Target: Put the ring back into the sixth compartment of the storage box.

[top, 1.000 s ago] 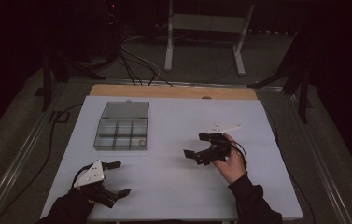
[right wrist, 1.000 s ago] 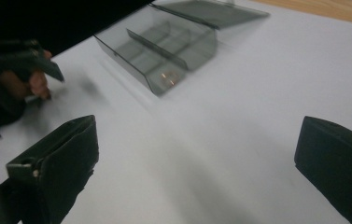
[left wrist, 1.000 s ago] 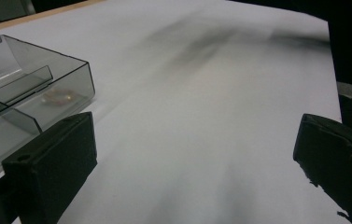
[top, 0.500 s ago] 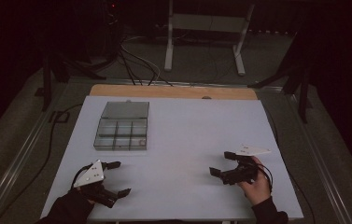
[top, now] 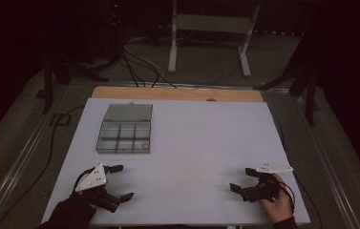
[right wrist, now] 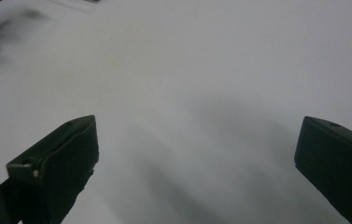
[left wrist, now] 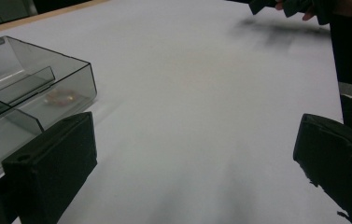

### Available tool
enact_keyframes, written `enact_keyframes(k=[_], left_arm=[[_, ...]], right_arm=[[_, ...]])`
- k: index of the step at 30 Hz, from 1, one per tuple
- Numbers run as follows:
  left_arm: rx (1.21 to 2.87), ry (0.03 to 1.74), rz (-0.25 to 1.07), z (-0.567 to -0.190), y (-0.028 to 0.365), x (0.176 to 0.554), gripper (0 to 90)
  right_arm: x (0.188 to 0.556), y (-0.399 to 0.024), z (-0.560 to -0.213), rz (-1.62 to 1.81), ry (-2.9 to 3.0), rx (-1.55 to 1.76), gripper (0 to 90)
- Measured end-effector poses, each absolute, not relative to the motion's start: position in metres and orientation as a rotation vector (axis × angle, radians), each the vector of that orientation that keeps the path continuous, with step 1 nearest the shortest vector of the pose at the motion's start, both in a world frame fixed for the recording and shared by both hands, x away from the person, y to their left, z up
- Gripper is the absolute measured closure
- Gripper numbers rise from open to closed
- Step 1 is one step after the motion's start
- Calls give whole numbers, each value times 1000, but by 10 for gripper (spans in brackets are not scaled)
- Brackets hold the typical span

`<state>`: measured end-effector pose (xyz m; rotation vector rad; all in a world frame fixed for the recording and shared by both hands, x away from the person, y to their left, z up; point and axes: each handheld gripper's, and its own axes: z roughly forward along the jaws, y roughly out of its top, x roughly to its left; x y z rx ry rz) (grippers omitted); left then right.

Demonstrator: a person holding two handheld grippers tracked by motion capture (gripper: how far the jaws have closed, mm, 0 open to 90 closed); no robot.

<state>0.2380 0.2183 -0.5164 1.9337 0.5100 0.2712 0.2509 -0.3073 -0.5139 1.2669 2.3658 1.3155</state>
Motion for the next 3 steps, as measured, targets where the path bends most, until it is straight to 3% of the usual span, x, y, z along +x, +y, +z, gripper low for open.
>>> enact_keyframes(k=[3], left_arm=[[1939, 510, 272, -517, 218, 238, 5]], right_arm=[[252, -307, -515, 1310, 2371, 1266, 0]])
